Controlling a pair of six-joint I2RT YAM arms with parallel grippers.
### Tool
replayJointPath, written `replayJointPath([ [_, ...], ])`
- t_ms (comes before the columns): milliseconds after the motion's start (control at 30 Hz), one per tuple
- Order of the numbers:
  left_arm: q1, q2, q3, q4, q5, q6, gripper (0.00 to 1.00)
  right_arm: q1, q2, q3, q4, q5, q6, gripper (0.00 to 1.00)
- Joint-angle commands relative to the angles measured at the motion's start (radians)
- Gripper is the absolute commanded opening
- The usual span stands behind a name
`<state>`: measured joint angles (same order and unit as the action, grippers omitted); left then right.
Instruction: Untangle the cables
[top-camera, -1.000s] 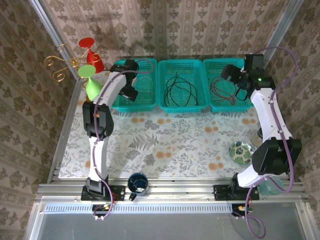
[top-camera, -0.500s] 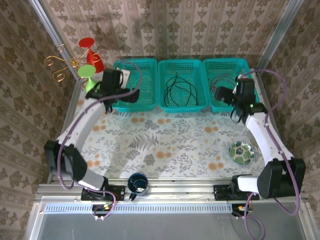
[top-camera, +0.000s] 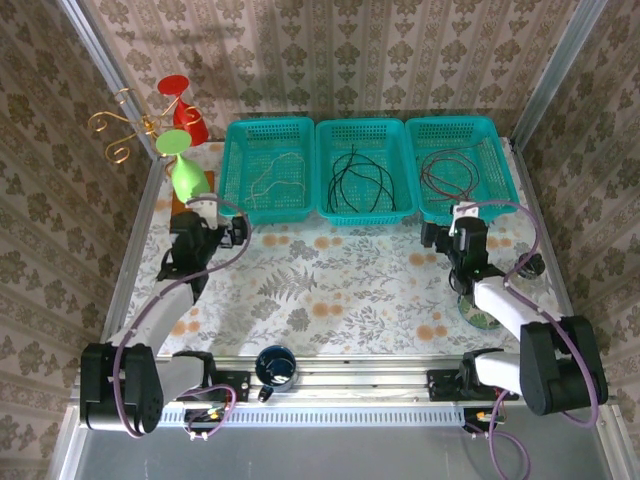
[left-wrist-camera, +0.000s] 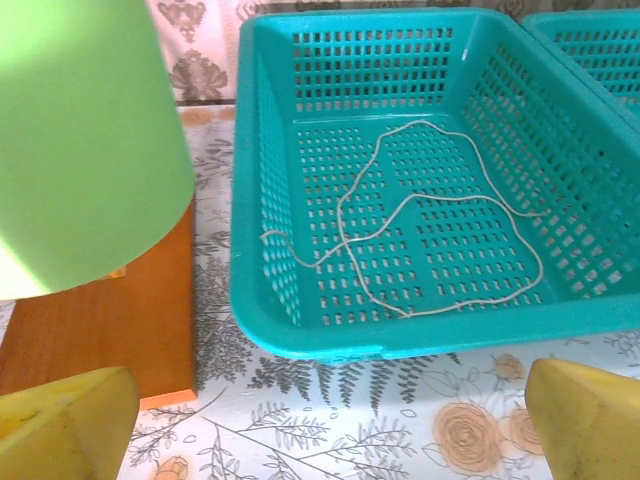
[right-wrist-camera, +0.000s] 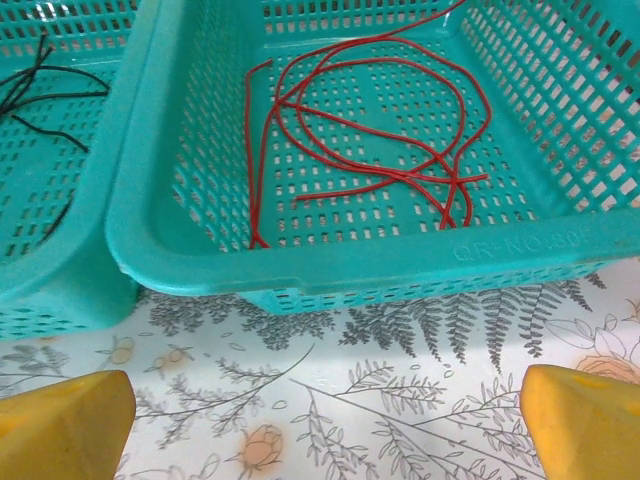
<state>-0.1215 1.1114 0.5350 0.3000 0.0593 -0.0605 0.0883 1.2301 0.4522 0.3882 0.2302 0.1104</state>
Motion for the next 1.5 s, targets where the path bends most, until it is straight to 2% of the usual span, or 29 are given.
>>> replayJointPath([
  [0,0.022,0.004,-0.029,0.150,-0.019,0.002,1.00,0.004,0.039,-0.040,0.264,0.086,-0.066,1.00],
  [267,0.040,0.031,-0.148,0.329,-0.097,0.067,1.00,0.000,0.203,-0.154,0.594,0.073,-0.081,1.00],
  [333,0.040,0.046,-0.182,0.401,-0.114,0.094,1.00,0.002,0.236,-0.157,0.628,0.055,-0.087,1.00],
  [533,0.041,0.167,-0.208,0.538,-0.168,0.172,1.00,0.005,0.310,-0.089,0.570,0.066,-0.088,1.00],
  [600,0.042,0.187,-0.179,0.481,-0.186,0.154,1.00,-0.004,0.305,-0.081,0.546,0.059,-0.078,1.00],
  [667,0.048,0.230,-0.177,0.503,-0.166,0.153,1.00,-0.005,0.303,-0.078,0.535,0.058,-0.076,1.00],
  [967,0.049,0.470,-0.248,0.861,-0.190,0.164,1.00,-0.024,0.302,-0.066,0.509,0.024,-0.063,1.00],
  [1200,0.046,0.454,-0.170,0.688,-0.253,0.140,1.00,-0.036,0.301,-0.060,0.495,-0.003,-0.058,1.00],
  [1400,0.052,0.451,-0.169,0.681,-0.249,0.133,1.00,-0.041,0.300,-0.060,0.494,-0.013,-0.056,1.00],
  [1467,0.052,0.451,-0.177,0.693,-0.297,0.117,1.00,-0.041,0.302,-0.058,0.491,-0.014,-0.055,1.00],
])
